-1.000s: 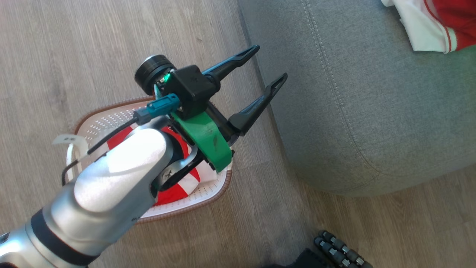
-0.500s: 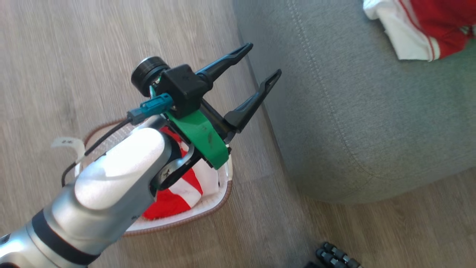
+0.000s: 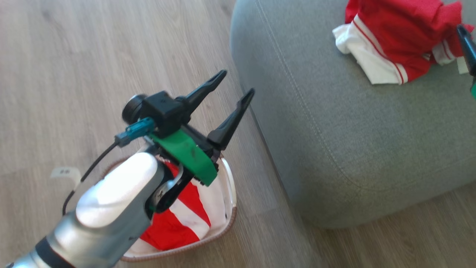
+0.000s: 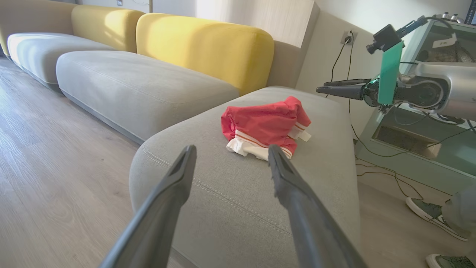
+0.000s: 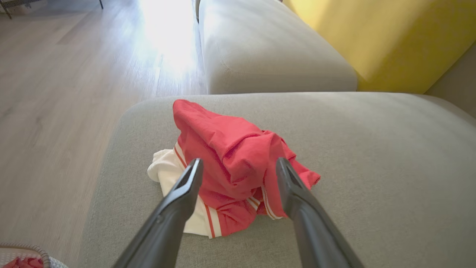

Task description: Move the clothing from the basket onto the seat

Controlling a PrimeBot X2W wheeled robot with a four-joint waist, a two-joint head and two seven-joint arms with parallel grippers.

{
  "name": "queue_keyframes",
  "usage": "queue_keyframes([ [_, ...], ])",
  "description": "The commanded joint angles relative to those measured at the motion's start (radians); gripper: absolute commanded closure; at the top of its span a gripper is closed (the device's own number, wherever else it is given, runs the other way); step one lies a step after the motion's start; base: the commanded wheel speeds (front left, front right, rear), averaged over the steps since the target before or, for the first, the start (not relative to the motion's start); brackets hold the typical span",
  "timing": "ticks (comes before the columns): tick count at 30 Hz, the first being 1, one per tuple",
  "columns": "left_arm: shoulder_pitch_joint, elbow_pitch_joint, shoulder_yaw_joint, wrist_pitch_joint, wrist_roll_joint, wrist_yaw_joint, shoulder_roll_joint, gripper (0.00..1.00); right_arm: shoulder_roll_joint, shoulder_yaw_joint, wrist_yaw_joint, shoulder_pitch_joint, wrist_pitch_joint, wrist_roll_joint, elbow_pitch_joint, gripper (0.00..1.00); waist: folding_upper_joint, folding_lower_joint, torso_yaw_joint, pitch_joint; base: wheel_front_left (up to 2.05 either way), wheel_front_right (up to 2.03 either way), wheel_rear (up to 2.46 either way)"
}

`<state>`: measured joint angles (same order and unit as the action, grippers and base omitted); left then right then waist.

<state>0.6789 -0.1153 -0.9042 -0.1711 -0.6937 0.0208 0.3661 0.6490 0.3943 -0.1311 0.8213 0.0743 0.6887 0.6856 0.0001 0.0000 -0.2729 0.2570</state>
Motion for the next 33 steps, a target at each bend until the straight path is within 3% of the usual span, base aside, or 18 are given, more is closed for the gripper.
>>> queue_keyframes([
  [1, 0.01, 0.019, 0.047, -0.013, -0.008, 0.01, 0.023, 0.0, 0.048, -0.003, 0.0, -0.02, -0.021, 0.006, -0.039, 0.0, -0.0001, 0.0, 0.016, -0.041, 0.0, 0.0, 0.0],
  [8, -0.069, 0.001, 0.091, -0.049, -0.04, 0.059, 0.048, 0.0, 0.063, -0.05, 0.0, -0.12, -0.118, -0.026, -0.157, 0.0, -0.0001, 0.0, 0.08, -0.136, 0.0, 0.0, 0.0],
  [15, -0.137, -0.011, 0.141, -0.071, -0.058, 0.104, 0.072, 0.0, 0.015, -0.189, 0.0, -0.273, -0.202, -0.069, -0.278, 0.0, -0.0001, 0.0, 0.147, -0.191, 0.0, 0.0, 0.0],
  [24, -0.256, -0.009, 0.222, -0.088, -0.065, 0.148, 0.095, 0.0, -0.158, -0.379, 0.0, -0.528, -0.218, -0.202, -0.496, 0.0, -0.0001, 0.0, 0.212, -0.249, 0.0, 0.0, 0.0],
  [33, -0.345, 0.014, 0.316, -0.09, -0.038, 0.187, 0.093, 0.0, -0.313, -0.46, 0.0, -0.695, -0.231, -0.293, -0.682, 0.0, -0.0001, 0.0, 0.261, -0.261, 0.0, 0.0, 0.0],
])
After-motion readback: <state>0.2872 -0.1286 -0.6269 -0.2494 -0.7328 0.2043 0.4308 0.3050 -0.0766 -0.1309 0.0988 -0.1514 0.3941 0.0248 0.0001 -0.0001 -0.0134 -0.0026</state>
